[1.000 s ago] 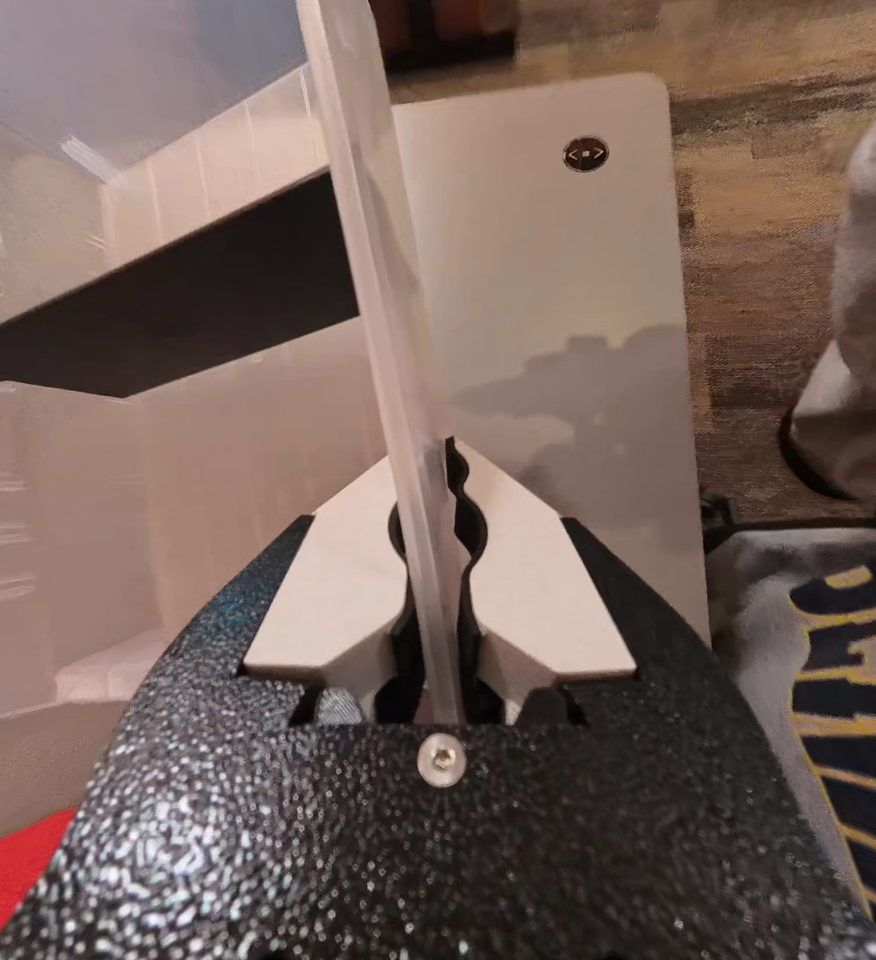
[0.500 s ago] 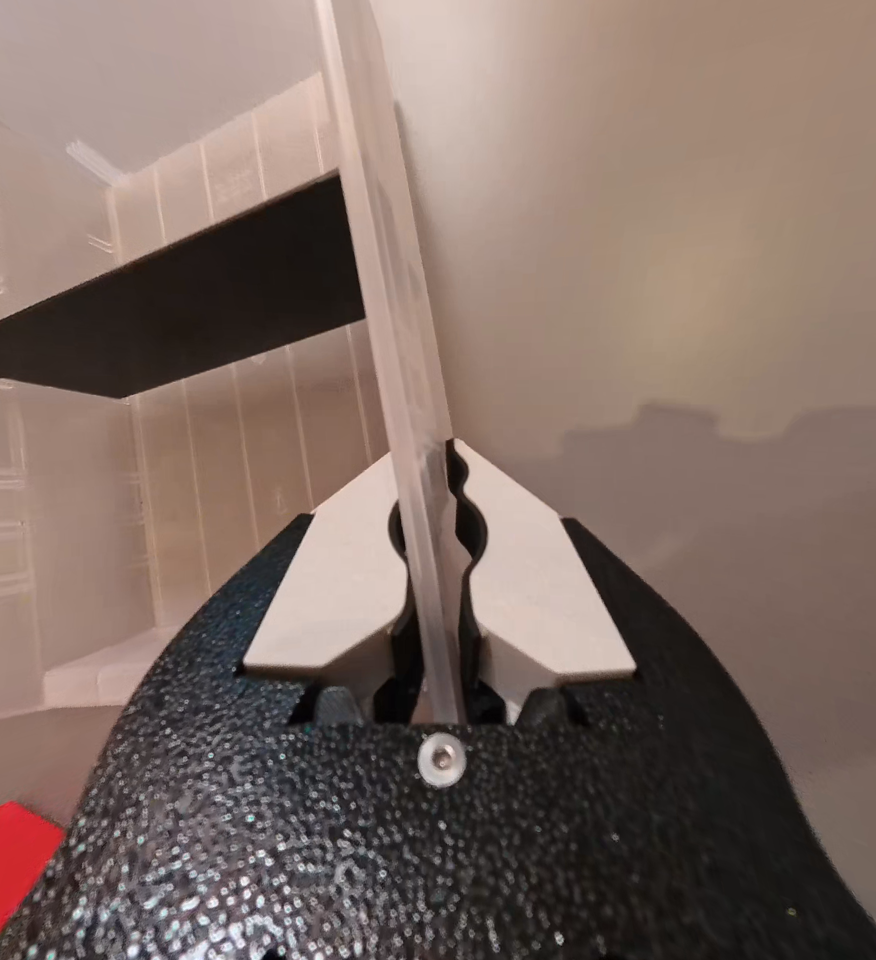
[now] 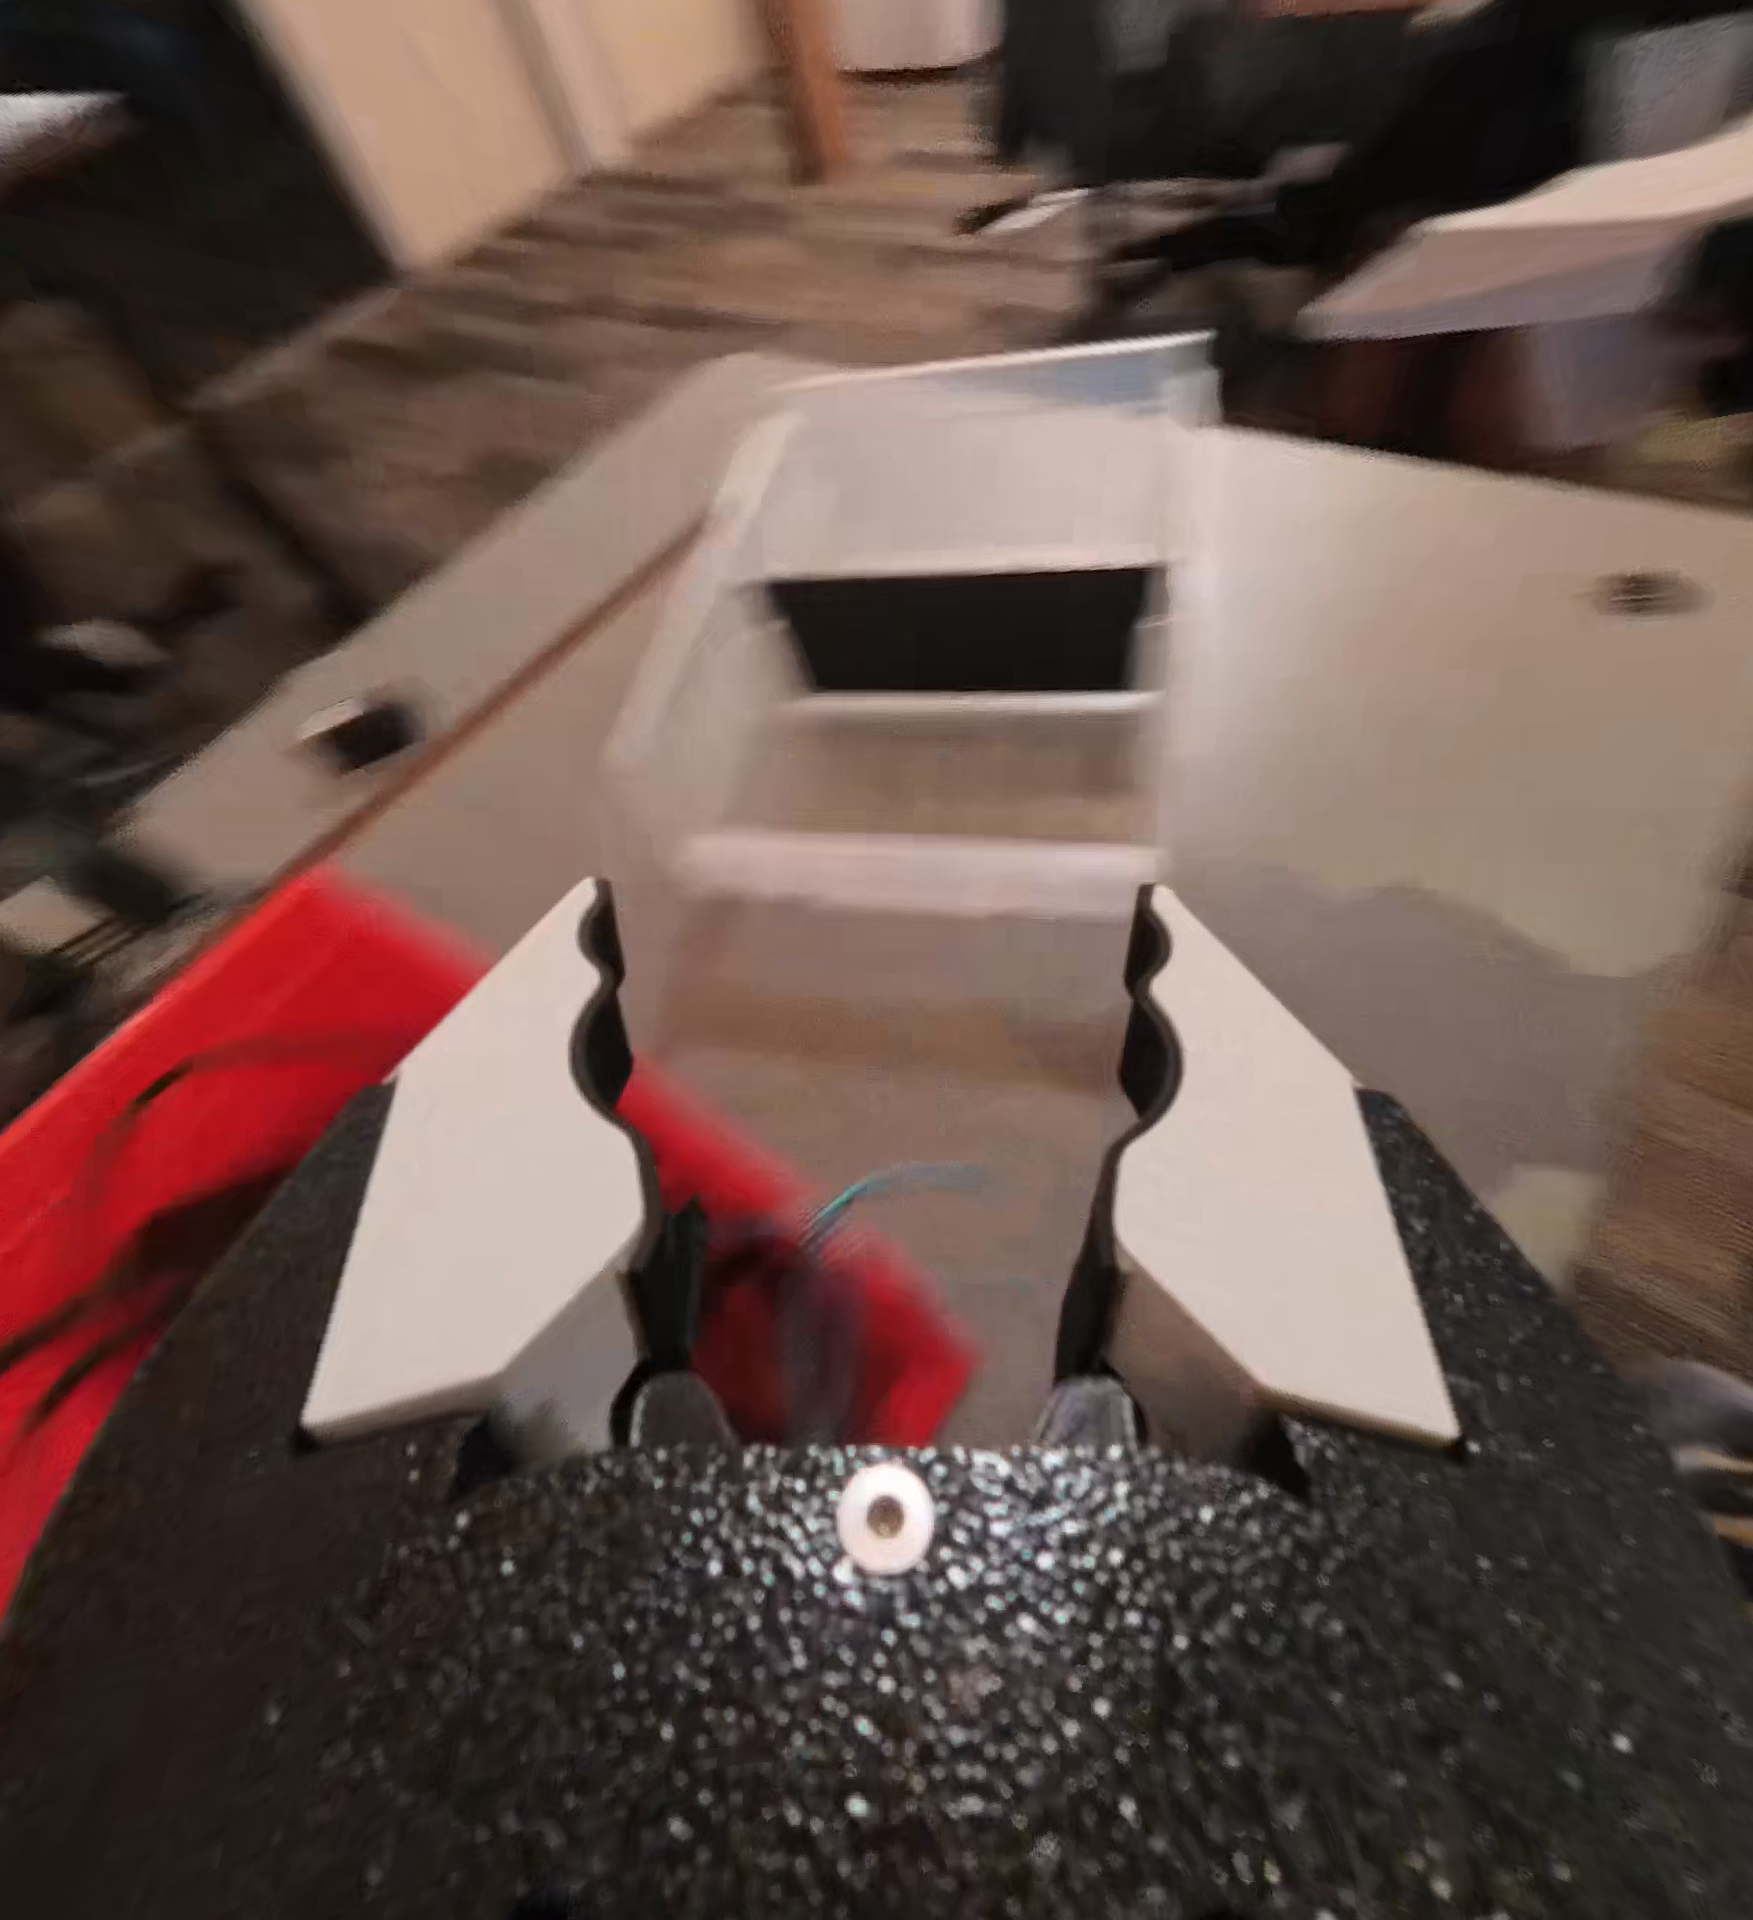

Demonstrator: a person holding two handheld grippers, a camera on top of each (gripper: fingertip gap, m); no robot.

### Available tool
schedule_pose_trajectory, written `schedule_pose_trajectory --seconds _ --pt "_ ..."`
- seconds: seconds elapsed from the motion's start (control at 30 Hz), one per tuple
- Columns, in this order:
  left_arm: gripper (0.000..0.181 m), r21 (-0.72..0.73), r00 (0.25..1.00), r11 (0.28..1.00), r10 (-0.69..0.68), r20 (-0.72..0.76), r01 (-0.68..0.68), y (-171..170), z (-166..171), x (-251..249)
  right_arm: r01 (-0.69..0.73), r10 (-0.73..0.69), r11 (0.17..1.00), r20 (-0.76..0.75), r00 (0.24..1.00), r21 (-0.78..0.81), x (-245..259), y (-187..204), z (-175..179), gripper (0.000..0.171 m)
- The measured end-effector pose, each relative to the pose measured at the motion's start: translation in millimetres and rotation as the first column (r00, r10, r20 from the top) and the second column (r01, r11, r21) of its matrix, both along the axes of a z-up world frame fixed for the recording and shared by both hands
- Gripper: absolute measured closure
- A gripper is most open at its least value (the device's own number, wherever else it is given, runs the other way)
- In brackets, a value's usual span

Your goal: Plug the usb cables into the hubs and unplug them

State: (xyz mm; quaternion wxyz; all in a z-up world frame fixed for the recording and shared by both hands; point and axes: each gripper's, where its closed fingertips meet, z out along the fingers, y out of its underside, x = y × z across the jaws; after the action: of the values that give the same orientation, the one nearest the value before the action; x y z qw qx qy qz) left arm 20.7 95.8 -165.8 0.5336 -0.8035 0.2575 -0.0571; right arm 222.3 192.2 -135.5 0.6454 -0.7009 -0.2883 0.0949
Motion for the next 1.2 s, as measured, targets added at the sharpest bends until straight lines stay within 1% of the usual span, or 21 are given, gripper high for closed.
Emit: schedule_pose_trajectory --seconds 0.03,0.1,0.17,0.23,0.27,0.33,0.4,0.43,0.53,0.6,0.7,0.8,0.83,0.87,0.9,0.97,1.03,1.1,1.2 --pt "0.083 0.007 0.991 0.992 0.129 -0.027 -0.128 -7 -2 -47 -0.015 0.016 1.0 0.023 1.0 -0.022 -9 2 -7 0.076" --pt "0.074 -0.064 0.938 0.936 0.341 -0.068 -0.345 -31 -22 -131 0.004 0.003 0.996 0.082 0.997 -0.085 -19 9 -26 0.067" --pt "0.072 -0.134 0.871 0.86 0.488 -0.063 -0.492 -57 -47 -194 0.082 -0.064 0.983 0.113 0.992 -0.165 -20 18 -46 0.057" --pt "0.072 -0.214 0.826 0.806 0.564 -0.001 -0.551 -75 -72 -230 0.166 -0.146 0.947 0.091 0.985 -0.274 -20 24 -68 0.054" --pt "0.072 -0.244 0.816 0.796 0.578 0.033 -0.554 -80 -82 -240 0.19 -0.174 0.93 0.077 0.982 -0.313 -23 25 -76 0.055" --pt "0.078 -0.299 0.822 0.805 0.561 0.102 -0.513 -82 -97 -243 0.229 -0.207 0.925 0.104 0.973 -0.304 -31 25 -83 0.066" --pt "0.084 -0.359 0.848 0.823 0.512 0.136 -0.44 -79 -107 -233 0.245 -0.204 0.922 0.165 0.965 -0.298 -45 21 -89 0.067" --pt "0.085 -0.379 0.855 0.82 0.504 0.123 -0.429 -78 -111 -231 0.258 -0.205 0.917 0.195 0.959 -0.304 -50 21 -93 0.067" --pt "0.096 -0.354 0.856 0.802 0.517 0.005 -0.482 -68 -114 -244 0.362 -0.274 0.886 0.303 0.913 -0.289 -47 25 -102 0.065" --pt "0.098 -0.365 0.858 0.788 0.511 -0.061 -0.495 -63 -120 -249 0.402 -0.302 0.869 0.334 0.893 -0.29 -45 26 -102 0.07" --pt "0.103 -0.411 0.878 0.785 0.47 -0.093 -0.464 -57 -130 -248 0.418 -0.281 0.835 0.377 0.883 -0.357 -45 21 -111 0.075" --pt "0.109 -0.428 0.886 0.782 0.448 -0.12 -0.453 -56 -134 -256 0.475 -0.294 0.78 0.431 0.853 -0.407 -21 15 -124 0.074" --pt "0.113 -0.428 0.886 0.782 0.449 -0.118 -0.453 -56 -133 -260 0.449 -0.284 0.774 0.39 0.876 -0.446 -18 13 -127 0.078" --pt "0.12 -0.435 0.887 0.78 0.449 -0.11 -0.449 -56 -134 -264 0.416 -0.267 0.765 0.347 0.899 -0.491 -17 11 -130 0.088" --pt "0.13 -0.447 0.89 0.779 0.447 -0.095 -0.439 -57 -135 -268 0.394 -0.254 0.761 0.321 0.912 -0.516 -14 10 -132 0.1" --pt "0.157 -0.473 0.898 0.783 0.439 -0.038 -0.403 -58 -139 -271 0.384 -0.253 0.751 0.303 0.919 -0.537 -3 10 -133 0.118" --pt "0.169 -0.457 0.885 0.783 0.466 -0.016 -0.421 -57 -142 -285 0.342 -0.216 0.742 0.277 0.936 -0.577 1 9 -135 0.14" --pt "0.173 -0.428 0.872 0.788 0.49 0.003 -0.442 -56 -141 -297 0.31 -0.181 0.732 0.266 0.947 -0.607 6 10 -136 0.142" --pt "0.174 -0.412 0.849 0.785 0.526 0.049 -0.462 -62 -138 -312 0.29 -0.107 0.732 0.316 0.943 -0.617 18 14 -137 0.143"
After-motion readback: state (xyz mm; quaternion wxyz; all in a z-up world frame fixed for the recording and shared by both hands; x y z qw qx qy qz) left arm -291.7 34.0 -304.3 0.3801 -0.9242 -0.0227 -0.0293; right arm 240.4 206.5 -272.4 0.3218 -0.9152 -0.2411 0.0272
